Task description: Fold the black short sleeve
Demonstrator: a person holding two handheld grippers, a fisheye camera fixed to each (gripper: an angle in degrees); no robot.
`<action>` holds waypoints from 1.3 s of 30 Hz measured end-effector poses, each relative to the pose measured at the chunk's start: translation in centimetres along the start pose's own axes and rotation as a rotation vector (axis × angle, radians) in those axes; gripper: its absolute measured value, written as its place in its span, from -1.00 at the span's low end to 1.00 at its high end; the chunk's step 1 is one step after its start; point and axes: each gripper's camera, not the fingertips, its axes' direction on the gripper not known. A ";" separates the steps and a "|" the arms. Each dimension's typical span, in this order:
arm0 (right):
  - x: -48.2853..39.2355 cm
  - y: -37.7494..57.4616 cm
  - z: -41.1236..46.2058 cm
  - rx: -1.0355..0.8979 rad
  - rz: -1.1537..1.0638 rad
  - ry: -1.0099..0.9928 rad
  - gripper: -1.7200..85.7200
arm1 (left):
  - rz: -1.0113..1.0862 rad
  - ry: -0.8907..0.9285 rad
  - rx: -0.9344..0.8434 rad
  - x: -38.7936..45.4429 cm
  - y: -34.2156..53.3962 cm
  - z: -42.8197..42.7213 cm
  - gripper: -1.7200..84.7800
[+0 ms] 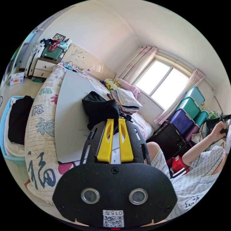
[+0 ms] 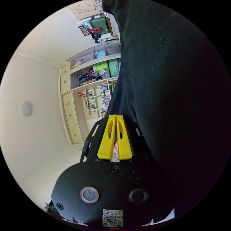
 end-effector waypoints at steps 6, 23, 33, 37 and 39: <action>2.1 0.6 0.4 0.001 0.001 0.000 -0.97 | -0.017 0.015 0.002 0.2 -1.8 -0.3 -0.93; 4.7 2.3 0.1 0.003 0.003 0.002 -0.97 | -0.057 0.179 0.035 -2.7 -4.7 -0.3 -0.93; 3.8 3.1 -1.1 0.004 0.003 0.004 -0.97 | -0.082 0.213 0.046 -3.7 -5.7 -0.6 -0.93; 2.9 3.4 -1.9 0.005 0.003 0.005 -0.97 | -0.067 0.218 0.020 -3.9 -5.6 -0.5 -0.93; 2.4 3.5 -2.2 0.006 0.003 0.006 -0.97 | -0.073 0.224 0.017 -4.1 -5.3 -0.7 -0.93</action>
